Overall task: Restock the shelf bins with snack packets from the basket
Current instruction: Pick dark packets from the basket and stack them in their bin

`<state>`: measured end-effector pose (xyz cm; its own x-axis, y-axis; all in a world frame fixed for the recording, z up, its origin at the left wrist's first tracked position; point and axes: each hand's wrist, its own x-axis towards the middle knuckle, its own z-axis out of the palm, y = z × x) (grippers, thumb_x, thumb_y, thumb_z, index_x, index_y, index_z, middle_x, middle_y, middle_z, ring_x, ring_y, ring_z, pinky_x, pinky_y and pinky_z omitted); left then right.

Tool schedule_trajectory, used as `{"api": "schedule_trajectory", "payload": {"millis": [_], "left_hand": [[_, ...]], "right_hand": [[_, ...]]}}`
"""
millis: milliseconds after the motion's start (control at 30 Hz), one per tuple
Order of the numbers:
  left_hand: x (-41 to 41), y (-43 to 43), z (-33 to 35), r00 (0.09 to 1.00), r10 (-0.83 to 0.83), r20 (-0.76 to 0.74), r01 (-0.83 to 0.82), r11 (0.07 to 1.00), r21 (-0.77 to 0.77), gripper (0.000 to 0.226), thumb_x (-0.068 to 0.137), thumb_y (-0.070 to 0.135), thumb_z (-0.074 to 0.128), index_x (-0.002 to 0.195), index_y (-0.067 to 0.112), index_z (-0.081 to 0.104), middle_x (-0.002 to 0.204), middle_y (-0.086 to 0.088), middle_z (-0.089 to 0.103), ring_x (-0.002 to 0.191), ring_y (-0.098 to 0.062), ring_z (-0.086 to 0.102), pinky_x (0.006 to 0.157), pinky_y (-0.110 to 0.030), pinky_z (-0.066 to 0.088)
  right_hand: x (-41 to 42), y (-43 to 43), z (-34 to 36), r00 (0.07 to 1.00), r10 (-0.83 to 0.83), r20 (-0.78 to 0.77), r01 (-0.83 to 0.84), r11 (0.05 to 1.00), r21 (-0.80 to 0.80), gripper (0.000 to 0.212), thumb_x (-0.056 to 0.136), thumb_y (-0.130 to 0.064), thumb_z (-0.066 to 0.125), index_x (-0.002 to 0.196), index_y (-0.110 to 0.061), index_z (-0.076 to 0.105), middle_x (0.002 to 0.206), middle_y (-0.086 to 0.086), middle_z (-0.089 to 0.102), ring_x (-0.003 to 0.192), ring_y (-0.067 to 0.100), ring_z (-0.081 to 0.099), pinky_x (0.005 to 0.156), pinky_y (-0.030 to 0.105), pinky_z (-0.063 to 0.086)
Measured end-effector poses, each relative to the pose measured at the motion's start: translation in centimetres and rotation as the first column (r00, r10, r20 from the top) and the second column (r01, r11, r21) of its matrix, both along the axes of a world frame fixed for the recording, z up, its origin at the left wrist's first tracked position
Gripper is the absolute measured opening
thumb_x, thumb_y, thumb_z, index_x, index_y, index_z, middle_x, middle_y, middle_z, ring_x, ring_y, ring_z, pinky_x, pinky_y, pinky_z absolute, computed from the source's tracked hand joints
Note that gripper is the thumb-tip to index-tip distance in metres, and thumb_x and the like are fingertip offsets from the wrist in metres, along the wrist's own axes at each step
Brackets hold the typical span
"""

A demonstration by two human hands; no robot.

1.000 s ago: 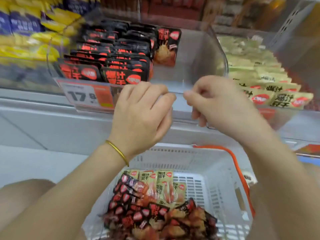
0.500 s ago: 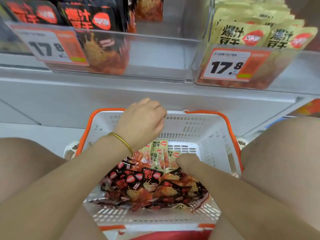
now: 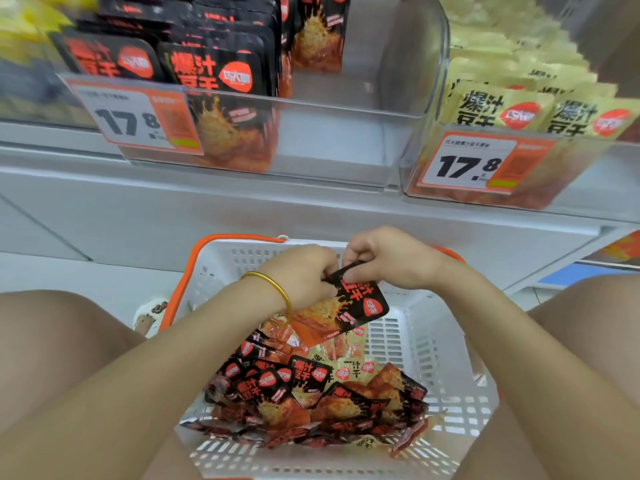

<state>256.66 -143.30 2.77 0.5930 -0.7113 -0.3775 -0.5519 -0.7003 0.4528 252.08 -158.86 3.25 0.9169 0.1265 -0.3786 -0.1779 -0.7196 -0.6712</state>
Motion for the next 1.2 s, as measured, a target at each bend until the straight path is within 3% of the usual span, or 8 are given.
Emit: {"api": "schedule_trajectory", "payload": {"millis": [167,334,434,567,634,868,1001,1202], "left_hand": [[1.2,1.4,3.2,0.96,0.236,-0.151,-0.274,0.903,-0.331,0.01,0.085,0.012,0.067,0.079,0.008,0.059,0.066,-0.002,0.058,0.061,-0.013,0.05,0.065,-0.025,0.039],[2.1,2.1,9.3,0.912,0.324,-0.25,-0.404,0.617,-0.676,0.022,0.083,0.006,0.067,0.067,0.019,0.057,0.052,0.009,0.059,0.045,0.004,0.048,0.051,-0.015,0.042],[4.3,2.3,12.8,0.88,0.474,-0.014,-0.275,0.485,-0.83,0.011,0.086,0.012,0.065,0.08,0.021,0.061,0.072,0.01,0.061,0.057,0.006,0.054,0.059,-0.01,0.044],[7.7,3.0,13.9,0.577,0.547,0.607,-0.033,0.758,-0.651,0.032,0.087,0.031,0.049,0.108,0.012,0.063,0.108,-0.006,0.065,0.104,-0.025,0.057,0.089,-0.038,0.044],[8.8,3.4,12.2,0.492,0.45,0.745,-0.069,0.873,-0.482,0.04,0.088,0.037,0.041,0.112,0.012,0.063,0.119,-0.01,0.062,0.115,-0.03,0.054,0.098,-0.046,0.038],[9.7,3.5,9.3,0.474,0.416,0.776,-0.083,0.899,-0.431,0.049,0.093,0.041,0.033,0.119,0.012,0.062,0.126,-0.011,0.06,0.118,-0.029,0.054,0.107,-0.052,0.028],[10.1,3.4,9.0,0.444,0.41,0.797,-0.069,0.902,-0.426,0.047,0.093,0.04,0.035,0.119,0.01,0.061,0.126,-0.012,0.059,0.118,-0.03,0.054,0.106,-0.051,0.031],[10.3,3.2,8.7,0.407,0.429,0.806,-0.076,0.896,-0.438,0.045,0.093,0.038,0.036,0.118,0.01,0.062,0.125,-0.012,0.06,0.118,-0.031,0.053,0.106,-0.051,0.031]], "right_hand": [[-1.5,-0.7,2.7,0.9,-0.434,-0.035,0.396,0.783,0.48,0.02,0.08,-0.024,0.071,0.09,-0.014,0.058,0.071,0.0,0.066,0.062,0.011,0.062,0.061,0.024,0.055],[-2.3,1.4,7.6,0.926,-0.366,0.091,0.226,0.733,0.642,0.028,0.066,-0.014,0.07,0.092,-0.015,0.063,0.081,-0.001,0.071,0.069,0.013,0.067,0.059,0.032,0.057],[0.4,2.0,12.6,0.848,-0.441,0.295,0.171,0.754,0.634,0.022,0.075,-0.004,0.068,0.095,-0.014,0.063,0.086,0.003,0.069,0.072,0.014,0.067,0.057,0.032,0.058],[8.4,0.8,17.0,0.592,-0.467,0.656,0.324,0.884,0.337,0.037,0.064,-0.027,0.074,0.096,-0.012,0.064,0.095,0.009,0.069,0.091,0.028,0.067,0.078,0.048,0.056],[13.4,-0.4,16.0,0.59,-0.417,0.691,0.551,0.834,0.032,0.039,0.069,-0.028,0.074,0.102,-0.009,0.063,0.104,0.013,0.067,0.099,0.03,0.064,0.083,0.045,0.052],[23.9,-3.5,8.7,0.73,-0.545,0.411,0.674,0.671,-0.308,0.027,0.093,-0.021,0.057,0.116,-0.007,0.057,0.117,0.01,0.061,0.108,0.026,0.061,0.079,0.028,0.049],[26.6,-4.0,8.3,0.664,-0.572,0.481,0.726,0.646,-0.235,0.02,0.088,-0.016,0.061,0.107,-0.011,0.061,0.093,0.007,0.062,0.09,0.027,0.064,0.061,0.03,0.045],[29.2,-3.9,7.3,0.604,-0.551,0.575,0.75,0.637,-0.177,0.036,0.089,-0.015,0.059,0.122,-0.006,0.049,0.119,0.014,0.06,0.111,0.033,0.058,0.08,0.034,0.046]]}}
